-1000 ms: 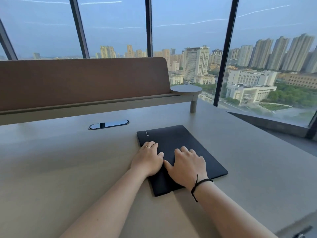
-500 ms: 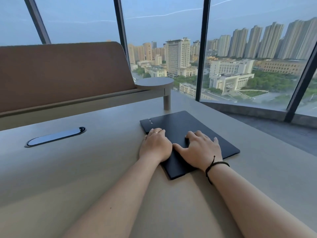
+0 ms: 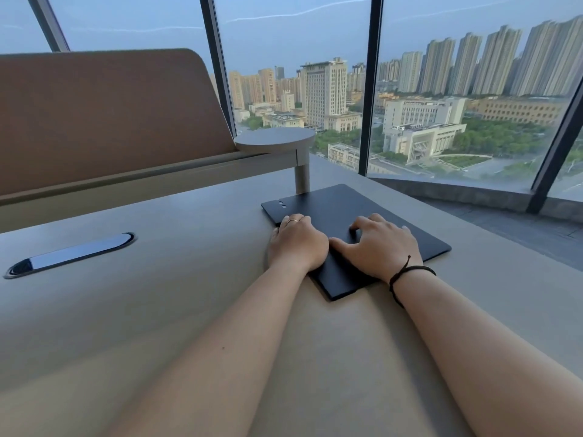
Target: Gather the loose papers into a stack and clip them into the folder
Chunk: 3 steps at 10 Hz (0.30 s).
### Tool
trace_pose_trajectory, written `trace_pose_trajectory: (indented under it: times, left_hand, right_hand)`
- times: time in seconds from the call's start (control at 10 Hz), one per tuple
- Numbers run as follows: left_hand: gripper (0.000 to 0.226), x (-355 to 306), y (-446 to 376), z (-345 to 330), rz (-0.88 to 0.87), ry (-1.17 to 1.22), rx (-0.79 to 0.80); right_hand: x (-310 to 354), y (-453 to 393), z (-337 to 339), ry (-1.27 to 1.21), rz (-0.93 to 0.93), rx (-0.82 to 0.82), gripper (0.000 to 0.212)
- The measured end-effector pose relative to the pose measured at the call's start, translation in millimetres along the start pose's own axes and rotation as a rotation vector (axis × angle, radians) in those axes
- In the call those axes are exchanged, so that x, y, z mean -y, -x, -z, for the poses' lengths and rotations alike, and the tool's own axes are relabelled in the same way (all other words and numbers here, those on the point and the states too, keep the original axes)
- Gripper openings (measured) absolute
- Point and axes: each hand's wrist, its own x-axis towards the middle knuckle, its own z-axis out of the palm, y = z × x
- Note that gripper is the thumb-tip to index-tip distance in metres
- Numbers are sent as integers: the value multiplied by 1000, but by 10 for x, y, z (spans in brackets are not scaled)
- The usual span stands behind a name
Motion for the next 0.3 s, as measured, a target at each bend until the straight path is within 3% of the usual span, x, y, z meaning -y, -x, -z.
trace_pose_trajectory:
  times: [0.2, 0.3]
  left_hand:
    - [35, 59, 42, 18, -130, 274, -267]
    - [30, 144, 222, 28, -131, 391, -222]
  right_hand:
    - [51, 79, 39, 25, 21, -253, 51]
    - [141, 223, 12, -19, 93, -416, 50]
